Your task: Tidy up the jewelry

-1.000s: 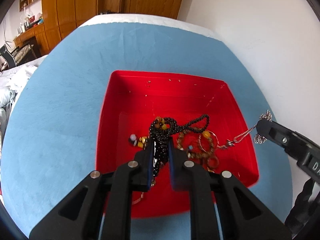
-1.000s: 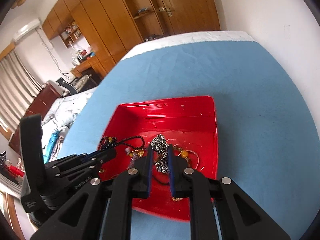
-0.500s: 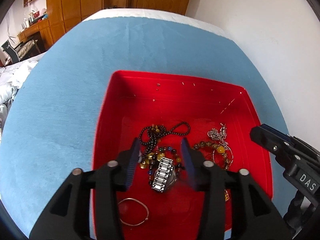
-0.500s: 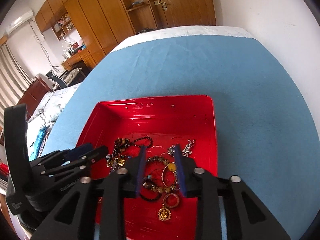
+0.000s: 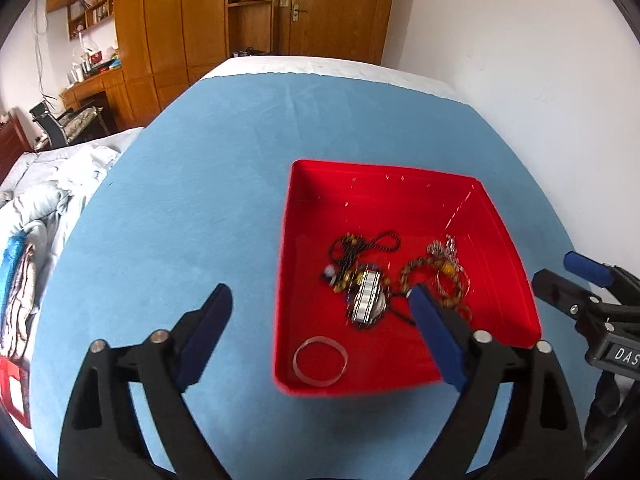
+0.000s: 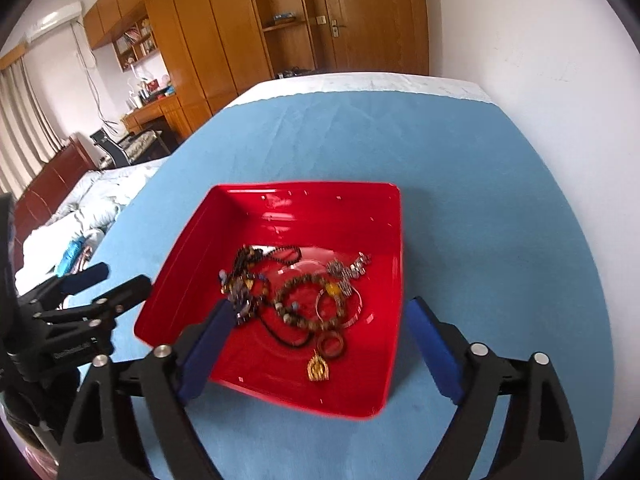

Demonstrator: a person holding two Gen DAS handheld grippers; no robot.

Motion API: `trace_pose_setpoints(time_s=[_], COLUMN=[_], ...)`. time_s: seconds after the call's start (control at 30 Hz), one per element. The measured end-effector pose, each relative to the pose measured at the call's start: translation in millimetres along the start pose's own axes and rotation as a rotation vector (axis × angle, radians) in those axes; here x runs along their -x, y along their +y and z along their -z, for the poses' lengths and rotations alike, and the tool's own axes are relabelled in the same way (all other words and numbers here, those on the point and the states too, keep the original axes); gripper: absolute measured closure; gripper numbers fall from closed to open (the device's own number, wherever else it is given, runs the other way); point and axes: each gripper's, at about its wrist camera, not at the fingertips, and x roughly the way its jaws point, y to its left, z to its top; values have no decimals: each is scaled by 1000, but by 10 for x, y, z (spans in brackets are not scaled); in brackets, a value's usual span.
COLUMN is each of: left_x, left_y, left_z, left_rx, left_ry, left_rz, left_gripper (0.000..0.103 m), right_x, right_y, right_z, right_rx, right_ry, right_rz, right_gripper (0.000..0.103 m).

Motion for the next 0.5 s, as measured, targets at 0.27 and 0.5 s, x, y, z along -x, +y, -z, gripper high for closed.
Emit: trace_pose_setpoints(time_s=[0.27, 0.5], left_x=[83, 112], left_y=[109, 143], left_z=[228, 357], left_rx=[23, 36], left_ry=[42, 56], left_rz=[-8, -9], left_gripper=[10, 10], right_x=[198, 169], right_y=[89, 94], right_z=[214, 344], right_rx=[13, 4], right_ry=[13, 42], right_rz=[20, 15], right_gripper=[4, 4])
